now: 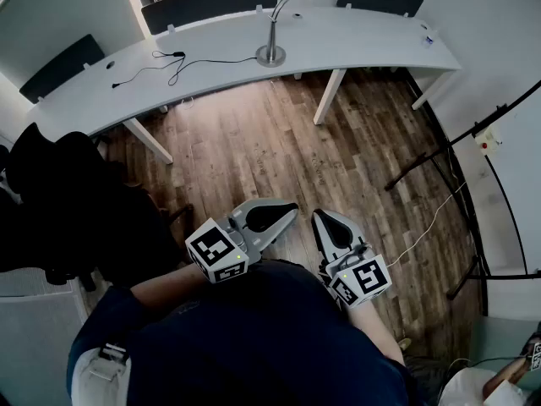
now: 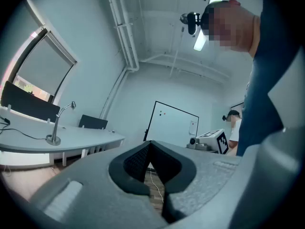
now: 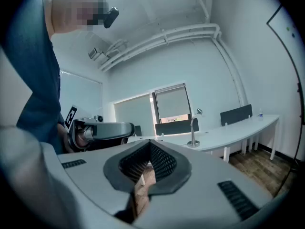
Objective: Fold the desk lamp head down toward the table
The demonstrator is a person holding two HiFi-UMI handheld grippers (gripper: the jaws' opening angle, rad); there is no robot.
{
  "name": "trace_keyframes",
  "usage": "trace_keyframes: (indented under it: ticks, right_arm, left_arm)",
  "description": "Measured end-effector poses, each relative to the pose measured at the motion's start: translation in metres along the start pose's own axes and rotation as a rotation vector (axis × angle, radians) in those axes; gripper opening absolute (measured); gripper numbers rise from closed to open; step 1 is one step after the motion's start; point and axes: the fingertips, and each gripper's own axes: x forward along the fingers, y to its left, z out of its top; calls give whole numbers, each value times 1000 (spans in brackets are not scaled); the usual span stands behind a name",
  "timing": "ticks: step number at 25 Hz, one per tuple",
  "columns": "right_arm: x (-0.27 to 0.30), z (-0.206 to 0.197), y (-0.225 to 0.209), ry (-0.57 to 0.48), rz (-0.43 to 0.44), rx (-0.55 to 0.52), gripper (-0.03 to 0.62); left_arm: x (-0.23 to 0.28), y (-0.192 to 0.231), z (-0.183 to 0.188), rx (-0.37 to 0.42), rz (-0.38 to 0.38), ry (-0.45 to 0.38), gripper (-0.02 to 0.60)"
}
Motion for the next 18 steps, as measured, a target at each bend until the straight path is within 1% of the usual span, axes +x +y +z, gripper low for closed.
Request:
trace_keyframes:
  ticks: [8,18]
  right_arm:
    - [-11,-6,-4,13,10,4,9]
    - [-25,1,-33,-7,37,3,11]
  left_arm:
    - [7,-6,-4,10,6,6,5]
    - [35,-10,-2,20,49,1,5]
